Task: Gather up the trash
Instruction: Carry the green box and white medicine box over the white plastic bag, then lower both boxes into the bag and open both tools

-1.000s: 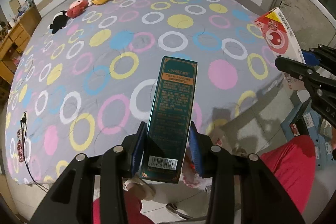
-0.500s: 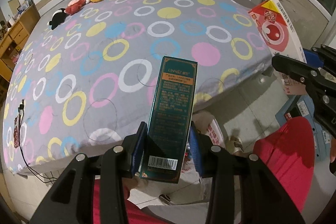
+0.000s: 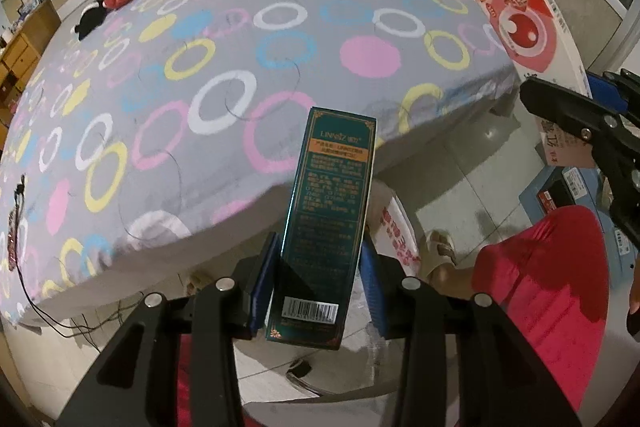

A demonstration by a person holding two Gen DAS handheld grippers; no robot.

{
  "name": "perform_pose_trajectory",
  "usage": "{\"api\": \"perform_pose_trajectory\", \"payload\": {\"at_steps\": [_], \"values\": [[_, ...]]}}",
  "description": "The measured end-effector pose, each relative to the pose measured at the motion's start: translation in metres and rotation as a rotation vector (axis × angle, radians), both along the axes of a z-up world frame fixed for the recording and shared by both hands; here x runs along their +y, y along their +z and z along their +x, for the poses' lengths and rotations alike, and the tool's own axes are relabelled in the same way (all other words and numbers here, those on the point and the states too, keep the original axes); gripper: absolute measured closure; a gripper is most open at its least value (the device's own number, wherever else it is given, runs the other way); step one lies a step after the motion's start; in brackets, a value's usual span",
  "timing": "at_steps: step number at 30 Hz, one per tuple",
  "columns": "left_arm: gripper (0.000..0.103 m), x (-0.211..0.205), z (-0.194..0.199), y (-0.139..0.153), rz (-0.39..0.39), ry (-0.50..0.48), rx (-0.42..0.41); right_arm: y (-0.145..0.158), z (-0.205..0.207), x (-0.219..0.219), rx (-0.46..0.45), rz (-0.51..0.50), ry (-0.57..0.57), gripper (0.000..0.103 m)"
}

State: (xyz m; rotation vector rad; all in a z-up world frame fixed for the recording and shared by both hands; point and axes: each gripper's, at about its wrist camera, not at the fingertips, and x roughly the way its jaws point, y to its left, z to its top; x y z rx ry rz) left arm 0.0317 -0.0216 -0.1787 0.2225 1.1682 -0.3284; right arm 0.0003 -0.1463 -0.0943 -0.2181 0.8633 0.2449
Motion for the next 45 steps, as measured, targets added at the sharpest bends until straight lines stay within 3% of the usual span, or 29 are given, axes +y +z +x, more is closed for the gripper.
{"api": "perform_pose_trajectory", "payload": {"at_steps": [8,22,29,45], "values": [[0.064,-0.008,-0.003,-0.042,0.006,-0.015,0.063,-0.041,-0.005,-0.001,0.066,0.015,-0.026,0.079],[0.064,-0.027,0.001,-0.110,0.069,-0.153,0.163,-0.109,-0.004,-0.003,0.210,0.033,-0.072,0.079],[0.064,-0.040,0.004,-0.144,0.117,-0.235,0.194,-0.144,0.003,-0.007,0.281,0.044,-0.095,0.079],[0.064,-0.055,0.025,-0.227,0.203,-0.292,0.295,-0.230,0.034,-0.014,0.452,0.071,-0.177,0.079]]}}
